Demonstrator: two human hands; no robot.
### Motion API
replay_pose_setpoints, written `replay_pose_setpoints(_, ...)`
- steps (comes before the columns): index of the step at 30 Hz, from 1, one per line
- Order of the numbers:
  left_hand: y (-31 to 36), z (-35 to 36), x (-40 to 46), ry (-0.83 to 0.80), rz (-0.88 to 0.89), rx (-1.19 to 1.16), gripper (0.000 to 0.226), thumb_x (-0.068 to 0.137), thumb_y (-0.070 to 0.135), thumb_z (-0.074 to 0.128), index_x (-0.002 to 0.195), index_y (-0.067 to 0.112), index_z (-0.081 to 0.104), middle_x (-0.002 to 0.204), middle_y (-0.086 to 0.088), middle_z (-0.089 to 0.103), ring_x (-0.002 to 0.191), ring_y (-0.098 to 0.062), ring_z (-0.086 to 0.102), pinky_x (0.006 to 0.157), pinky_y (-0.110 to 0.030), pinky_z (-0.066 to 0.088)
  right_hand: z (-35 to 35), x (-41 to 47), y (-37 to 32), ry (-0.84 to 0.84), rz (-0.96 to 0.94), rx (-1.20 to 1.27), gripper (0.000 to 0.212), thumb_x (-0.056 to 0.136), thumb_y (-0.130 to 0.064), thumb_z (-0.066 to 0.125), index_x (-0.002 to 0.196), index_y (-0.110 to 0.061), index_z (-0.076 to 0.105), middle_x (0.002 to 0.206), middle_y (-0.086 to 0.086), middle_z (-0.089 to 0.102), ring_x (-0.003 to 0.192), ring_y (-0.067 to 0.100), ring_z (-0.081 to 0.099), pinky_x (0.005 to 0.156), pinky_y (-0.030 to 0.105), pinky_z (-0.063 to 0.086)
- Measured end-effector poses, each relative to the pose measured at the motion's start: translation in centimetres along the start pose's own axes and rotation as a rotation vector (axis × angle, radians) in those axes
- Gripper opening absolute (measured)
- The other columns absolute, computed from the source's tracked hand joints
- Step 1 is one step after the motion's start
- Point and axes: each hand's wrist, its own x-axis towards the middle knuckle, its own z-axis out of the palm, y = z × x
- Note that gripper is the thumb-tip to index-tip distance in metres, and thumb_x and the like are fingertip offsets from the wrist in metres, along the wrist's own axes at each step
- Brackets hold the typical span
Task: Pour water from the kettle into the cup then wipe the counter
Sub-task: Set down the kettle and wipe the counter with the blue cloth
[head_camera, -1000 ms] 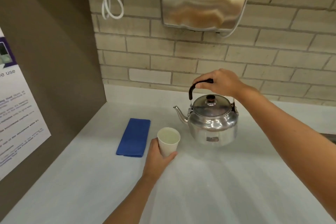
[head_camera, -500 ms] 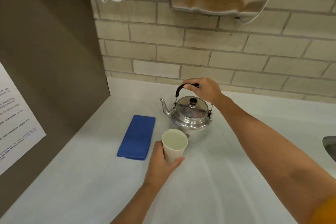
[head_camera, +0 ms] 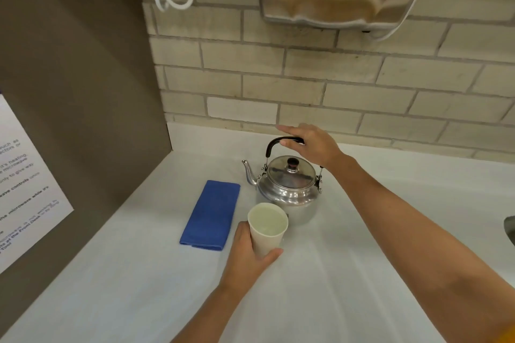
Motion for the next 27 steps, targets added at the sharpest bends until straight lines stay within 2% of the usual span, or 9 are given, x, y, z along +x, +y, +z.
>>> replay_pose_setpoints(2,0.2,-0.8,-0.3,-0.054,-0.005,0.027,0.077,0.062,0.029,0.082,0.125,0.023,0.037,0.120,0.007,0.046,0.113,-0.009,0.047,0.094,-0.026,0.042,-0.6,-1.5,-0.6,0.128,-0.017,-0.109,0.044,0.089,-0.038,0.054,0.132,-0.033,0.045,0.111,0.010,0.055,0.107,0.028,0.046,0.088,0.043,0.041)
replay_pose_setpoints(4,0.1,-2.5,-1.3,-0.118,0.038,0.122,0.080,0.069,0.025,0.077,0.134,0.023,0.031,0.126,0.010,0.037,0.119,-0.005,0.037,0.100,-0.021,0.031,-0.6,-4.5,-1.3,0.307,0.018,-0.085,0.043,0.090,-0.031,0.054,0.132,-0.031,0.044,0.115,0.009,0.053,0.107,0.026,0.043,0.087,0.042,0.038)
replay_pose_setpoints(7,0.1,-5.9,-2.9,-0.208,0.152,0.219,0.063,0.082,0.013,0.062,0.136,0.023,0.031,0.134,0.008,0.034,0.126,-0.004,0.033,0.102,-0.011,0.023,1.8,-11.1,-2.5,0.428,0.149,0.023,0.035,0.089,-0.016,0.054,0.123,-0.024,0.055,0.108,0.010,0.055,0.100,0.027,0.048,0.083,0.041,0.041)
replay_pose_setpoints(10,1.0,-8.3,-1.8,-0.160,0.269,0.260,0.049,0.085,0.001,0.049,0.132,0.016,0.040,0.132,0.003,0.041,0.123,-0.012,0.041,0.096,-0.006,0.029,5.0,-16.5,-2.7,0.307,0.260,-0.015,0.031,0.086,-0.010,0.055,0.116,-0.017,0.060,0.106,0.013,0.059,0.096,0.032,0.055,0.078,0.043,0.047)
replay_pose_setpoints(12,1.6,-9.1,0.6,-0.061,0.305,0.344,0.043,0.088,-0.001,0.044,0.130,0.006,0.044,0.132,-0.007,0.045,0.121,-0.020,0.045,0.096,-0.011,0.031,6.8,-19.2,-2.7,0.153,0.341,-0.070,0.033,0.089,-0.016,0.053,0.121,-0.020,0.057,0.120,0.010,0.056,0.109,0.029,0.052,0.087,0.042,0.043)
replay_pose_setpoints(14,1.6,-9.4,3.8,-0.002,0.265,0.440,0.039,0.091,0.002,0.041,0.130,-0.001,0.043,0.134,-0.017,0.045,0.123,-0.029,0.045,0.103,-0.025,0.031,8.2,-21.1,-2.6,0.060,0.416,-0.124,0.036,0.092,-0.028,0.047,0.128,-0.029,0.049,0.136,0.005,0.045,0.128,0.024,0.037,0.101,0.043,0.032)
replay_pose_setpoints(18,-0.9,-8.8,9.6,-0.171,0.106,0.758,0.044,0.097,0.019,0.029,0.136,-0.001,0.033,0.146,-0.019,0.033,0.135,-0.031,0.026,0.112,-0.041,0.024,9.9,-22.8,-2.2,-0.048,0.500,-0.251,0.040,0.094,-0.043,0.036,0.134,-0.042,0.036,0.150,-0.004,0.027,0.141,0.021,0.014,0.110,0.051,0.017)
replay_pose_setpoints(22,-3.7,-7.8,11.6,-0.283,0.039,0.924,0.052,0.098,0.034,0.020,0.146,0.015,0.016,0.158,-0.010,0.010,0.145,-0.029,0.004,0.118,-0.045,0.007,10.4,-22.9,-1.7,-0.049,0.514,-0.260,0.040,0.093,-0.046,0.035,0.133,-0.046,0.035,0.150,-0.007,0.028,0.140,0.019,0.014,0.112,0.051,0.014)
replay_pose_setpoints(27,-4.8,-8.2,10.6,-0.267,0.115,0.945,0.050,0.098,0.030,0.019,0.146,0.019,0.013,0.158,-0.006,0.008,0.145,-0.025,0.005,0.119,-0.042,0.005,10.5,-23.0,-1.4,-0.053,0.509,-0.258,0.040,0.092,-0.050,0.034,0.132,-0.046,0.035,0.149,-0.006,0.029,0.140,0.019,0.015,0.112,0.051,0.015)
